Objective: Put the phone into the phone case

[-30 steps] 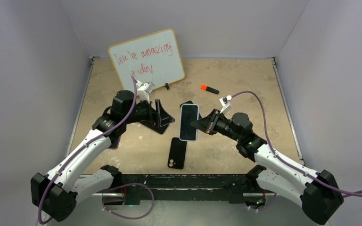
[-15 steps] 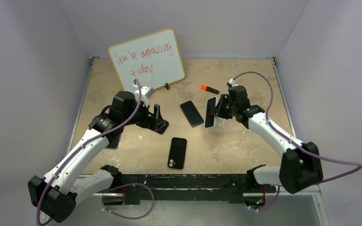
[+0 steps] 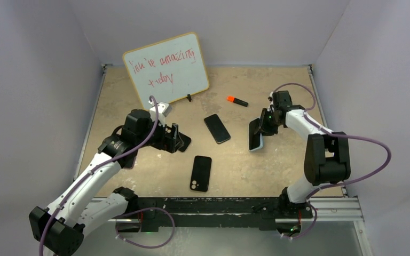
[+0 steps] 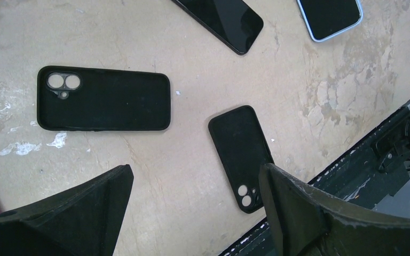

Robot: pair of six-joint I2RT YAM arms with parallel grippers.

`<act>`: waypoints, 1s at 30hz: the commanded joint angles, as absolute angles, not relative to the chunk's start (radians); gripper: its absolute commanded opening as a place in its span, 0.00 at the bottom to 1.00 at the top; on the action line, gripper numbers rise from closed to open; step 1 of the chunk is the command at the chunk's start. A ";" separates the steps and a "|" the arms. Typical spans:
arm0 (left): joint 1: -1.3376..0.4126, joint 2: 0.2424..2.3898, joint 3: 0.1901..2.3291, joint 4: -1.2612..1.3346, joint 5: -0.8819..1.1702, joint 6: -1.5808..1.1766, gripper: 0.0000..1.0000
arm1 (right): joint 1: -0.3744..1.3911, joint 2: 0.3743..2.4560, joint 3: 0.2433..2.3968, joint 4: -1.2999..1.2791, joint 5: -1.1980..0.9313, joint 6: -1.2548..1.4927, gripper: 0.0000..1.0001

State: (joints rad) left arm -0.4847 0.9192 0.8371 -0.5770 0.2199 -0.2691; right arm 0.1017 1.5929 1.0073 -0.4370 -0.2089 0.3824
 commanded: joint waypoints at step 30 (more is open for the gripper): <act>-0.483 0.896 0.783 -0.470 0.197 -0.385 0.93 | 0.371 1.565 1.071 -0.267 -0.011 0.464 0.98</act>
